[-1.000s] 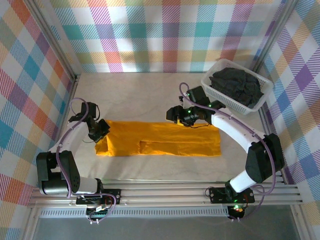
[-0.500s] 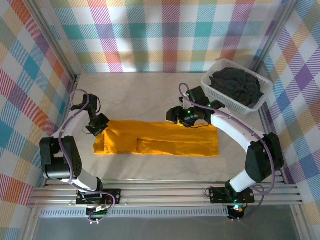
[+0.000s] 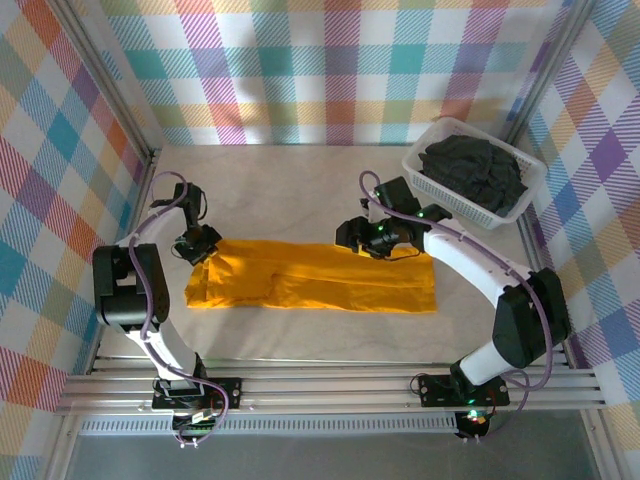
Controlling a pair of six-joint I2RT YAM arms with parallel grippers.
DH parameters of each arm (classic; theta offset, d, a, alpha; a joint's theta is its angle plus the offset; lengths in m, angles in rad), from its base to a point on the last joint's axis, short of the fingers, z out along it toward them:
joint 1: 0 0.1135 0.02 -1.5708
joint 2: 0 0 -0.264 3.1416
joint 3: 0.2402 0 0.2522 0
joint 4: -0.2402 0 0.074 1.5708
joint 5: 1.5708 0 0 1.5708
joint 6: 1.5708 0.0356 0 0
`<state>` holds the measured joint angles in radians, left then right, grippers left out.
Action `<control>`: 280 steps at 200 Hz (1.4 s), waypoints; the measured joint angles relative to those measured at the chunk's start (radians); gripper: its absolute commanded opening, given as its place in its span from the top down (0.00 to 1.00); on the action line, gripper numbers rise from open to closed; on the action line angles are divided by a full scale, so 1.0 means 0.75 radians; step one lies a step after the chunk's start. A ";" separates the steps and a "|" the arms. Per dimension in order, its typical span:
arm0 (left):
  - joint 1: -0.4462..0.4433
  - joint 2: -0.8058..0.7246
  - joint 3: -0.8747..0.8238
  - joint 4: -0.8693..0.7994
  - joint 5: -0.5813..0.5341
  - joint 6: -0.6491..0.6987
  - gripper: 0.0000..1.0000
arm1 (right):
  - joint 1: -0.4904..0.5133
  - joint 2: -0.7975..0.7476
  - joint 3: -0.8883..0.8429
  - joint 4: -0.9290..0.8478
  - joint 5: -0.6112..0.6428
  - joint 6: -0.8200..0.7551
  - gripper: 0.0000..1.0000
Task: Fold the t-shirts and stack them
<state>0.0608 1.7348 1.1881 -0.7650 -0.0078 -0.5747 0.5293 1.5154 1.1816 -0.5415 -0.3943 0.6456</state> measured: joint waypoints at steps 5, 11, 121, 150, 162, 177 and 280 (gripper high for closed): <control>-0.002 -0.003 0.000 -0.001 -0.021 0.000 0.51 | -0.005 -0.005 -0.004 -0.007 0.013 -0.002 0.40; -0.005 -0.009 0.000 -0.003 -0.052 -0.003 0.51 | -0.009 -0.010 -0.009 -0.017 0.026 -0.005 0.40; -0.371 -0.284 -0.238 -0.018 -0.057 -0.509 0.64 | -0.394 0.217 -0.040 -0.294 0.340 -0.204 0.60; -0.374 -0.109 -0.168 0.013 -0.061 -0.560 0.65 | -0.400 0.385 0.048 -0.367 0.407 -0.246 0.62; -0.371 -0.026 -0.106 0.017 -0.056 -0.560 0.66 | -0.400 0.440 0.072 -0.386 0.426 -0.253 0.61; -0.363 0.094 -0.012 0.021 -0.039 -0.551 0.66 | -0.400 0.495 0.080 -0.408 0.430 -0.252 0.61; -0.403 1.094 1.452 0.103 0.214 -0.513 0.61 | -0.103 0.239 -0.304 -0.329 0.261 0.237 0.57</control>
<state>-0.2417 2.5553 2.2772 -0.6880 0.1524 -0.9592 0.4522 1.6947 0.9535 -0.7879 -0.1986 0.8230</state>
